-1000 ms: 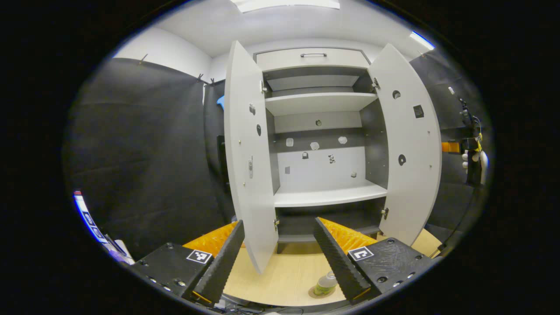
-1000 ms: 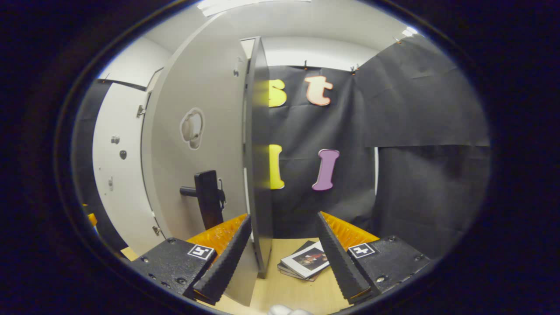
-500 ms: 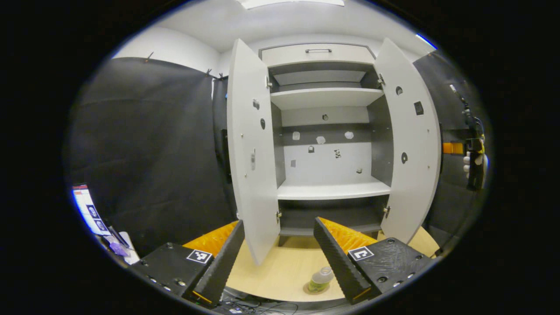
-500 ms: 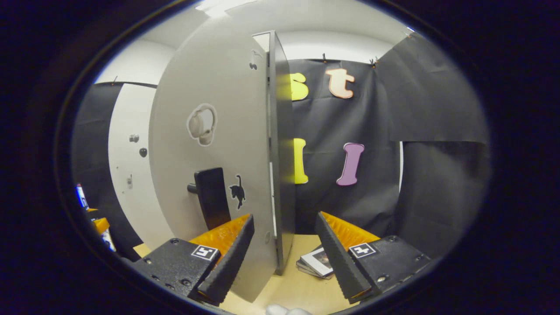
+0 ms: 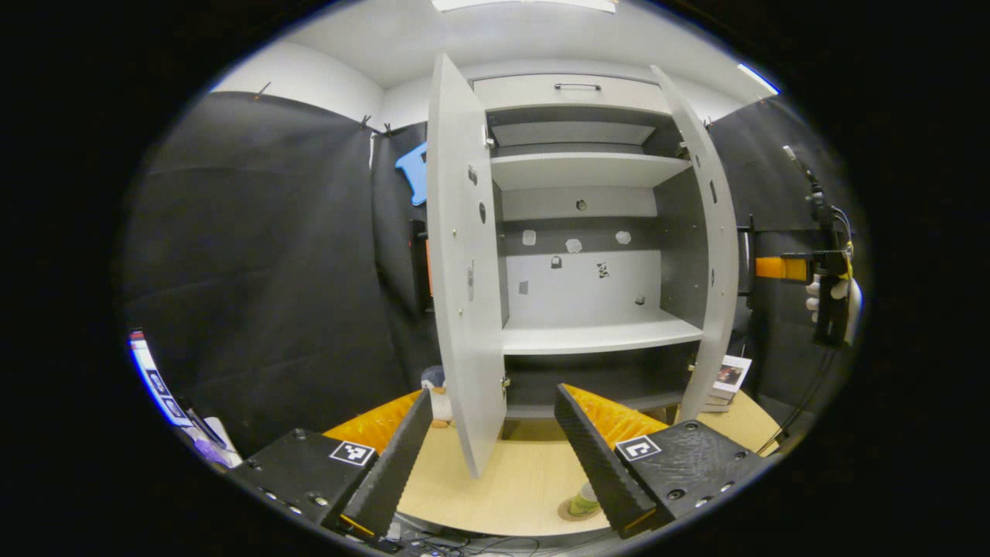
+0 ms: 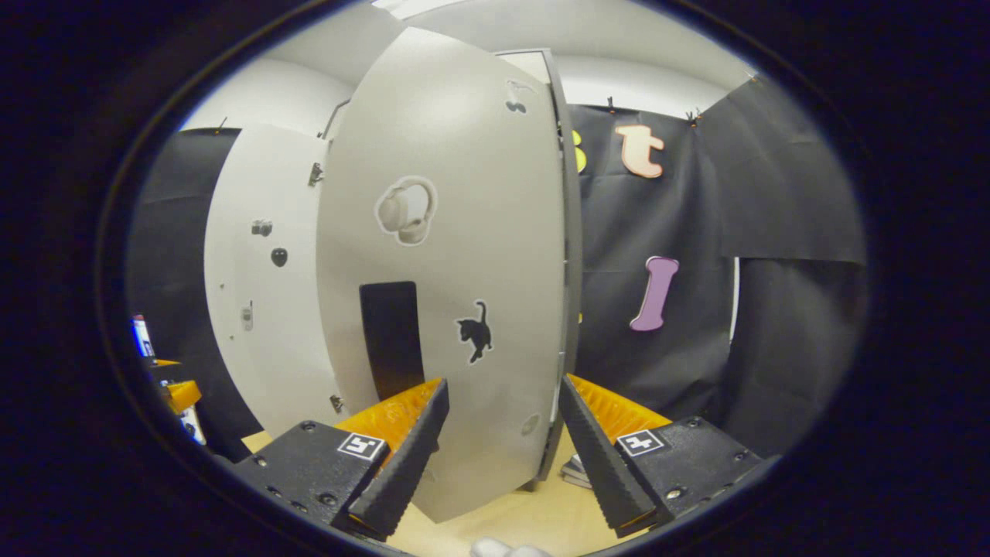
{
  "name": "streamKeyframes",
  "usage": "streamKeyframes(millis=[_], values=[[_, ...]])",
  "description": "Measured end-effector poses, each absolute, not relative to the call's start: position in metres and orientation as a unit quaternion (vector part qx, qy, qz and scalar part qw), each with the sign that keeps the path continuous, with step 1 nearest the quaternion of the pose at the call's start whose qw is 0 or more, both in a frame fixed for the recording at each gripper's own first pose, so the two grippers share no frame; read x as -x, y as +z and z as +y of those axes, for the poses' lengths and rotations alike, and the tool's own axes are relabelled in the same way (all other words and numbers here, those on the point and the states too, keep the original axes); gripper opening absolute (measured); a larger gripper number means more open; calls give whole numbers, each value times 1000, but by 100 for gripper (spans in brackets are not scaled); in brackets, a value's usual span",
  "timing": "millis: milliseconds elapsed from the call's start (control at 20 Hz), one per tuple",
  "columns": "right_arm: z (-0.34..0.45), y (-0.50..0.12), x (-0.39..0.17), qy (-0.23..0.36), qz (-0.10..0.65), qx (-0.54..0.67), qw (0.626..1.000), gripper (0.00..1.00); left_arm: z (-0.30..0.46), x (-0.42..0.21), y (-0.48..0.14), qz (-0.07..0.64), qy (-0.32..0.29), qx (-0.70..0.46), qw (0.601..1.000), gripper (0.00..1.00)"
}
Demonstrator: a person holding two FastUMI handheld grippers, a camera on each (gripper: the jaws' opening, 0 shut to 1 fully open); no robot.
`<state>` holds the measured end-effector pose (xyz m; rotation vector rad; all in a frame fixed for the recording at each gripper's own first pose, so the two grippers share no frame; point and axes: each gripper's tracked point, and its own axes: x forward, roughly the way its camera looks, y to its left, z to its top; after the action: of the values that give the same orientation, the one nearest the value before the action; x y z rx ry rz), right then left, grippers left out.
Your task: Grasp the bottle in the cabinet with the left hand and place it on the coaster, then close the right door with the right hand and the left door with the left hand.
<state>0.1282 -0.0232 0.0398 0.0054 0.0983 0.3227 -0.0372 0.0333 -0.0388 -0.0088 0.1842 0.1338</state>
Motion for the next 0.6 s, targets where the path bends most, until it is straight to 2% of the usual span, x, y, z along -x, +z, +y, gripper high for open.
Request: streamKeyframes(millis=[150,200,300,400,450,600], values=[[7,30,-118,180,66,-9,981,96,46,32,-41,90,57,1,994,98],[12,30,-115,178,65,-5,982,93,51,30,-42,90,54,-1,994,98],[23,28,-108,179,63,2,982,93,57,25,-45,92,47,-2,995,98],[31,28,-99,175,58,9,983,96,63,22,-46,91,39,-2,995,97],[33,27,-94,171,55,11,984,93,66,20,-47,91,35,-1,995,98],[38,25,-80,156,52,15,986,96,73,16,-45,87,25,0,996,98]])
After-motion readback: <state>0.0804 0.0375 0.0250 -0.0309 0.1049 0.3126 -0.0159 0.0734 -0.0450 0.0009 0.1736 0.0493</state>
